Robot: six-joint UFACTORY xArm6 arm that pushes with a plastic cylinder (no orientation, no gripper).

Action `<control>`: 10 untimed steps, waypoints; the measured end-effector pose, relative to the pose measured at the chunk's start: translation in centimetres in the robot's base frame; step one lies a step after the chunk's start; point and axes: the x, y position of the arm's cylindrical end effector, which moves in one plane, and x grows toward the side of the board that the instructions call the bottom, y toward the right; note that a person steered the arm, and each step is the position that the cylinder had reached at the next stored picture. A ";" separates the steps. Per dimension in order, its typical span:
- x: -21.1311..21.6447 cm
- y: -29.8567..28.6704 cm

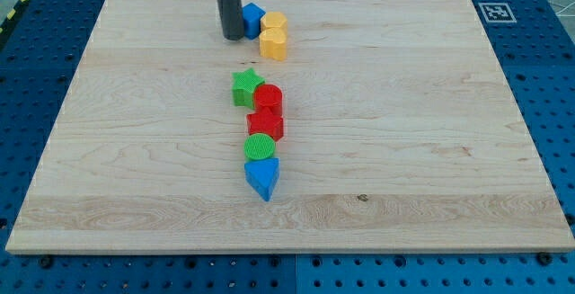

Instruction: Push the blue triangle to the right side of the green circle

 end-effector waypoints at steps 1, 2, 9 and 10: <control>0.0 0.5; 0.2 -1.8; 31.6 -2.5; 31.2 1.6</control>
